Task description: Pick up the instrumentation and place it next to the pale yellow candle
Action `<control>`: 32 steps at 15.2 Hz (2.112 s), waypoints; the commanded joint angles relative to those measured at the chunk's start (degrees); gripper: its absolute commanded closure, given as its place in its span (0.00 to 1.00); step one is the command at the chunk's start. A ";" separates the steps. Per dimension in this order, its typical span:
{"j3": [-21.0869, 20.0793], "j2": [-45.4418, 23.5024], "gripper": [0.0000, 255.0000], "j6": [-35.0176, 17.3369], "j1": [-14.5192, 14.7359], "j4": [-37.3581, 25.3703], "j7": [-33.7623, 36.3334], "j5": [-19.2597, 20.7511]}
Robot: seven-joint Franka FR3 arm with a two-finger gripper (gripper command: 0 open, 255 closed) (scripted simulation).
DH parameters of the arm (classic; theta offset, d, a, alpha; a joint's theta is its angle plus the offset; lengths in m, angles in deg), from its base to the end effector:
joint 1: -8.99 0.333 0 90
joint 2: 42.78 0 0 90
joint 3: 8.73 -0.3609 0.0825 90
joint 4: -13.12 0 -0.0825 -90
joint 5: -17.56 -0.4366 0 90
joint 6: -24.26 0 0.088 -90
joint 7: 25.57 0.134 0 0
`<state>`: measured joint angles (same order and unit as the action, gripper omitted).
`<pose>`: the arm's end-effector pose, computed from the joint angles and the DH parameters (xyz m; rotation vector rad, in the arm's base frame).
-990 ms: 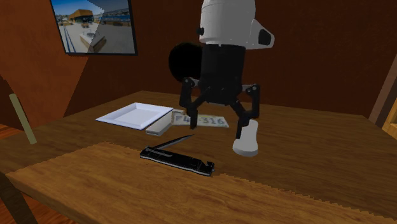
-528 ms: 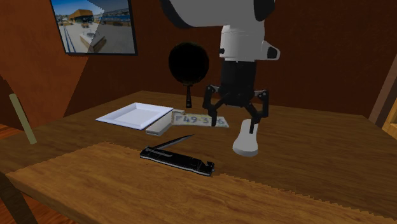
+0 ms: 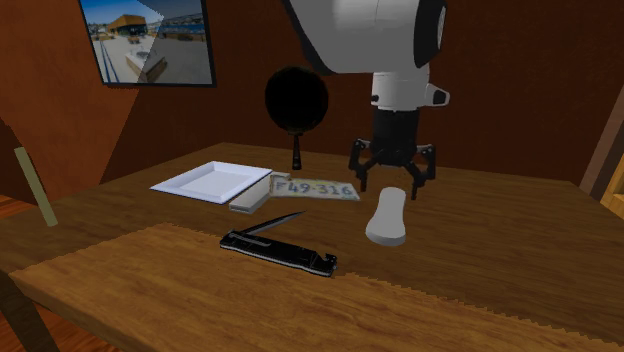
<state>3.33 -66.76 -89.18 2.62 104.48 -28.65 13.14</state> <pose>0.7048 -0.2093 0.3856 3.0999 -0.4413 -0.0404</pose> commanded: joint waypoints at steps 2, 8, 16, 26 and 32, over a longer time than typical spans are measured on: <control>0.01 -4.28 0.00 0.33 -0.83 -5.32 -0.25 -0.51; -0.18 -5.73 0.00 -3.56 -0.90 -2.86 -0.49 -0.87; -0.24 -6.18 0.00 -4.55 -0.93 -2.30 -0.55 -0.97; -0.23 -6.16 1.00 -4.57 -0.93 -2.27 -0.55 -0.97; -0.05 -4.80 1.00 -1.39 -0.88 -4.10 -0.39 -0.65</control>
<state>3.24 -71.83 -91.00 1.72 100.55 -29.06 12.44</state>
